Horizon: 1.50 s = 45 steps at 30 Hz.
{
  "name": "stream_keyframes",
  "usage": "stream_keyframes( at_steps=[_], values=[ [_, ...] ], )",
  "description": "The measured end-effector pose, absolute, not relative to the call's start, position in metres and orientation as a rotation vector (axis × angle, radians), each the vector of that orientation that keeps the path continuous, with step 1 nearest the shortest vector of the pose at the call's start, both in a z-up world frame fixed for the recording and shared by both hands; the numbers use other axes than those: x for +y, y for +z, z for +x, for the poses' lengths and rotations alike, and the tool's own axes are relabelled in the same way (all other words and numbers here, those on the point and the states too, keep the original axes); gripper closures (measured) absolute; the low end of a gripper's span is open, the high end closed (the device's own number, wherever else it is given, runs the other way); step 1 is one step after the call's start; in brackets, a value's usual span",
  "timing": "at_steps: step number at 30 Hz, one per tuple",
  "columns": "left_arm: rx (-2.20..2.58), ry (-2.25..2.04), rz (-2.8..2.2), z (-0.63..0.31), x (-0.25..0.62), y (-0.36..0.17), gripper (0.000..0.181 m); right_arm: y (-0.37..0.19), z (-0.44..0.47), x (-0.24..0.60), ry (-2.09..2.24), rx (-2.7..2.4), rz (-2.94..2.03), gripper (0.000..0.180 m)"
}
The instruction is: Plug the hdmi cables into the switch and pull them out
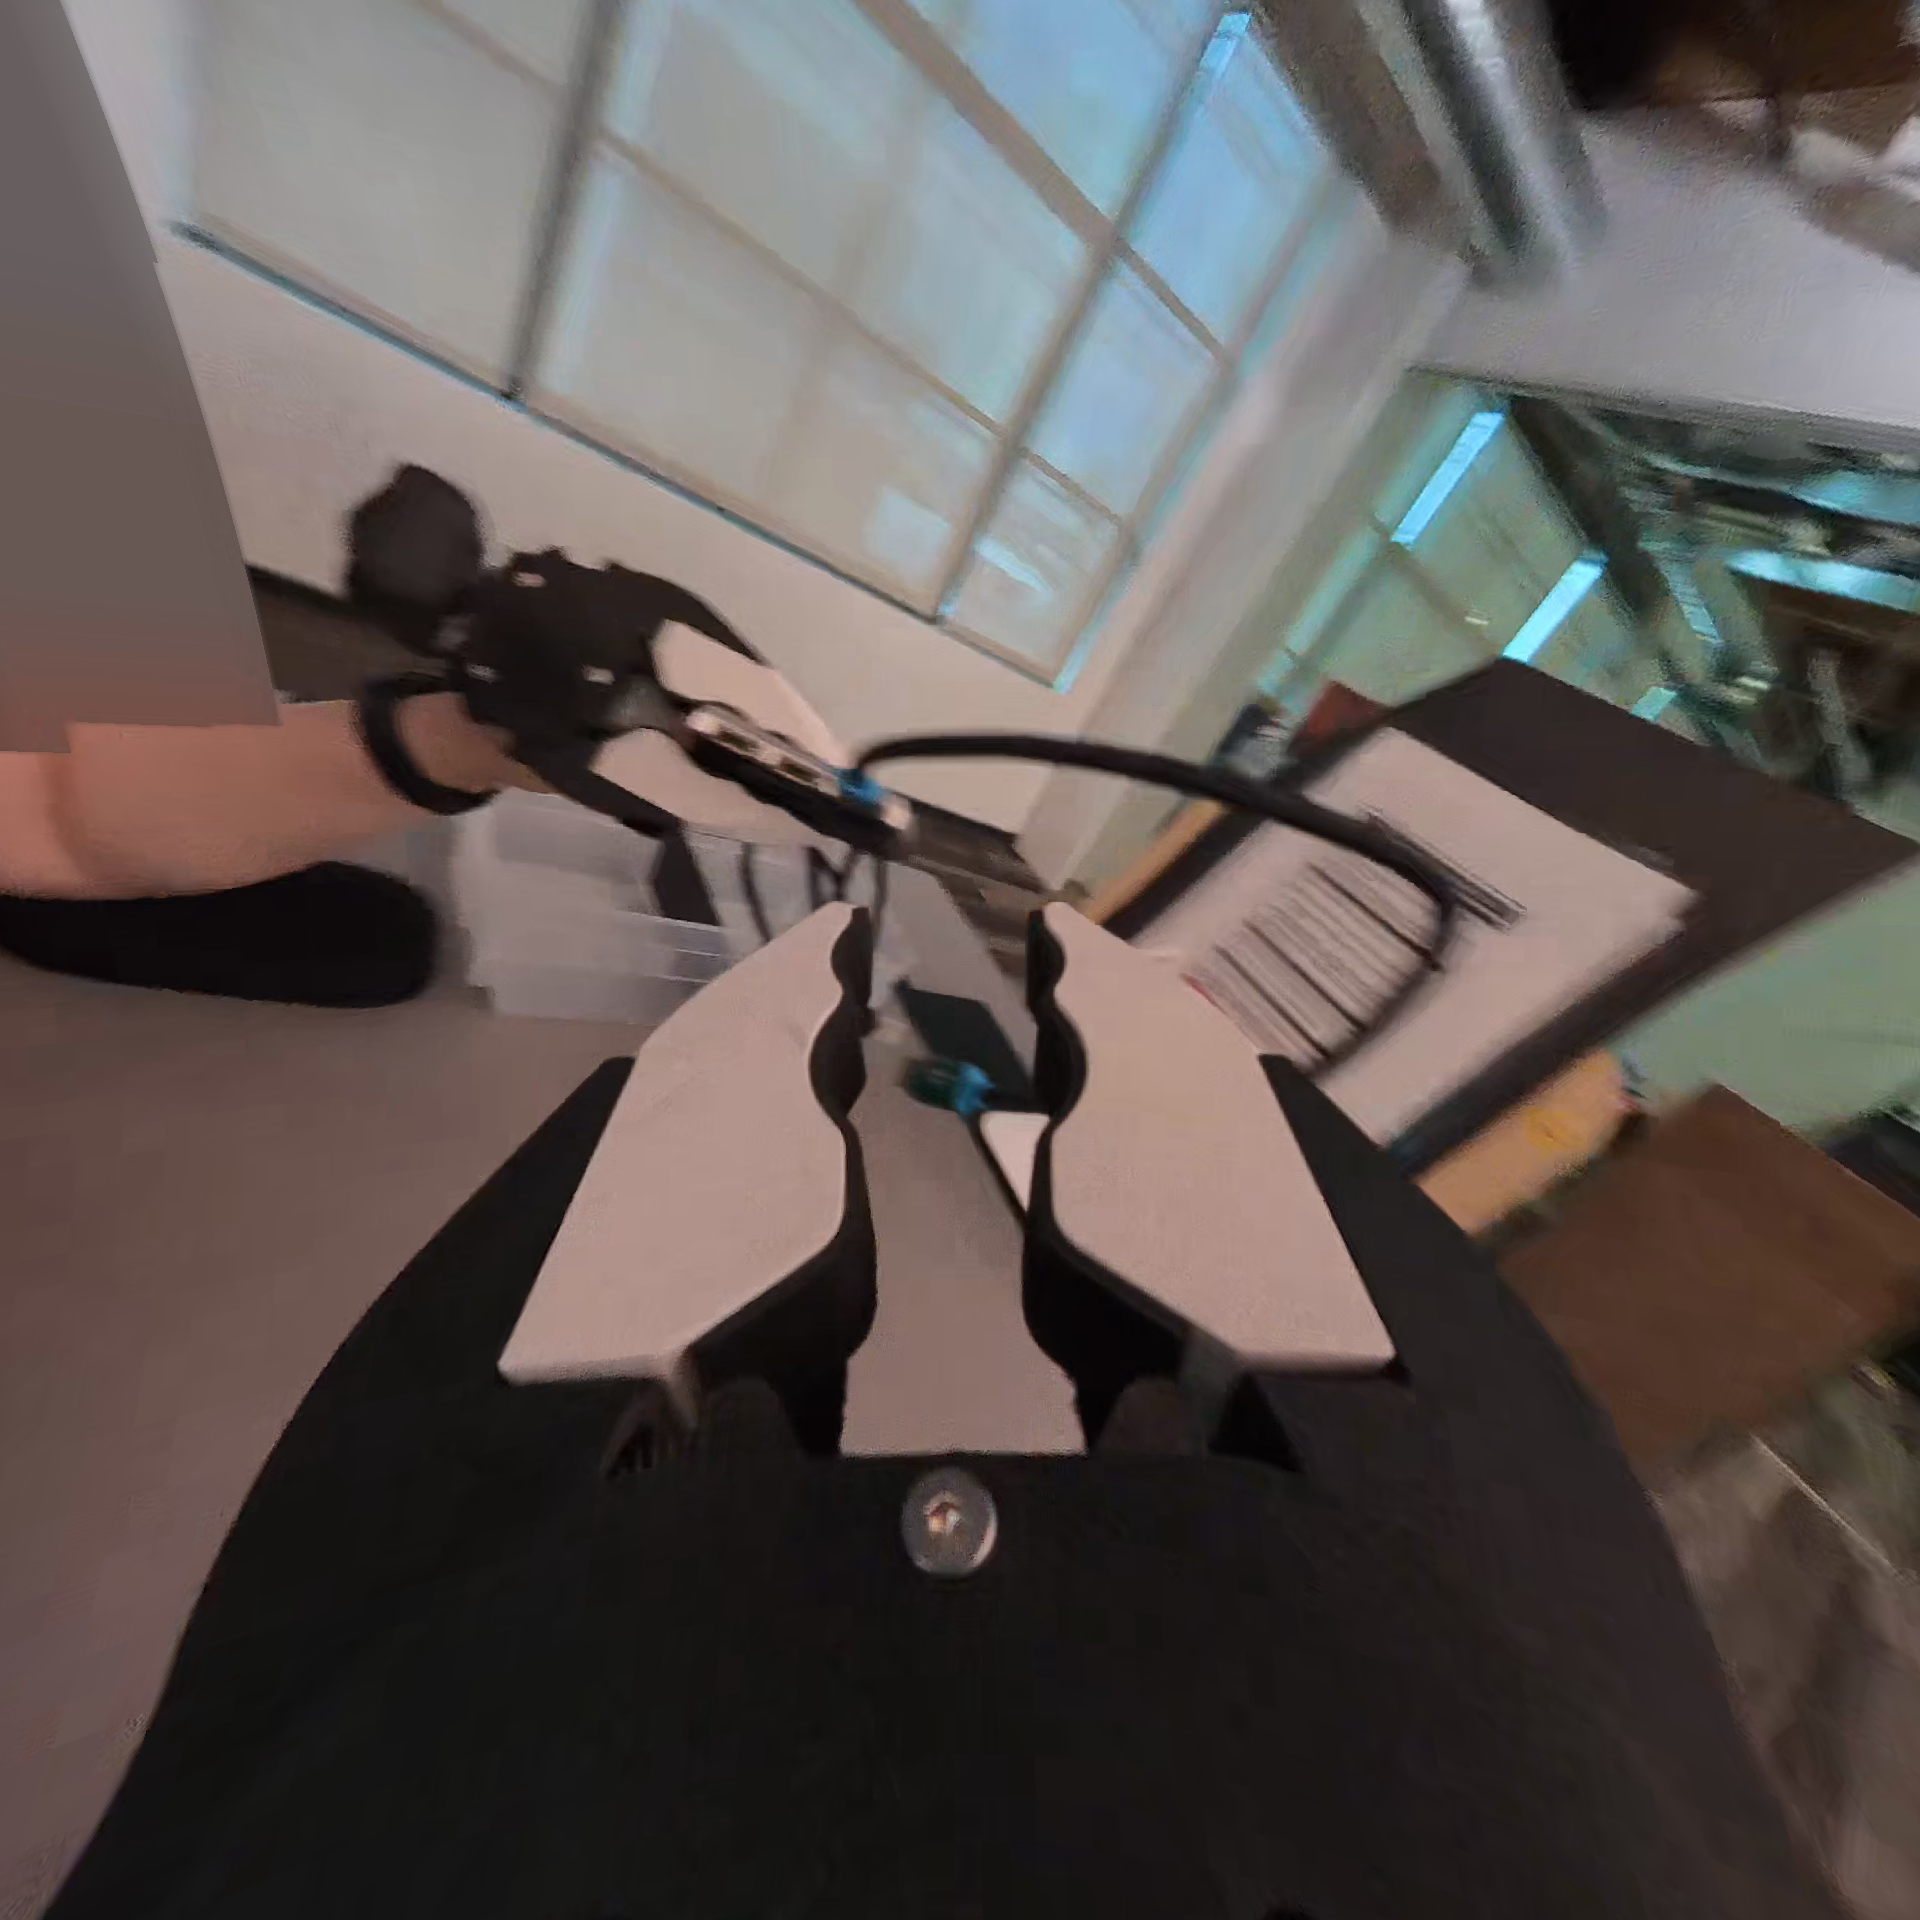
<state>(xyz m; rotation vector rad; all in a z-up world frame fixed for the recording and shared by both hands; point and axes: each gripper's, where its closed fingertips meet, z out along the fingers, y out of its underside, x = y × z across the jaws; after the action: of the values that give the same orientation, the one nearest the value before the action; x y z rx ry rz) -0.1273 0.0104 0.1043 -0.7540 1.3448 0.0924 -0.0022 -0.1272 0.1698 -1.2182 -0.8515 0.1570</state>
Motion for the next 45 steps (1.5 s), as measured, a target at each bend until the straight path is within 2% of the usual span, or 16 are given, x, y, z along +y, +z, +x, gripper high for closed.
stream_keyframes(
  at_steps=[3,6,12,14,19,39,45],
  values=[
    [1.333,0.124,-0.732,-0.127,0.009,0.107,0.159,0.154,-0.052,-0.117,0.211,-0.975,-1.273,0.14],
    [1.321,0.133,-0.706,-0.127,0.004,0.11,0.159,0.131,-0.08,-0.092,0.204,-1.008,-1.363,0.142],
    [1.317,0.139,-0.65,-0.122,-0.008,0.11,0.158,0.122,-0.095,-0.043,0.256,-0.748,-1.483,0.134],
    [1.333,0.156,-0.633,-0.118,-0.01,0.106,0.158,0.123,-0.104,-0.04,0.277,-0.736,-1.449,0.136],
    [1.365,0.205,-0.598,-0.109,-0.014,0.095,0.158,0.118,-0.102,-0.032,0.223,-0.698,-1.467,0.157],
    [1.363,0.358,-0.591,-0.103,-0.005,0.086,0.157,0.1,-0.09,-0.023,0.372,-0.613,-1.614,0.156],
    [1.345,0.326,-0.676,-0.104,0.007,0.084,0.156,0.1,-0.09,-0.016,0.136,-0.593,-1.615,0.157]
  ],
)
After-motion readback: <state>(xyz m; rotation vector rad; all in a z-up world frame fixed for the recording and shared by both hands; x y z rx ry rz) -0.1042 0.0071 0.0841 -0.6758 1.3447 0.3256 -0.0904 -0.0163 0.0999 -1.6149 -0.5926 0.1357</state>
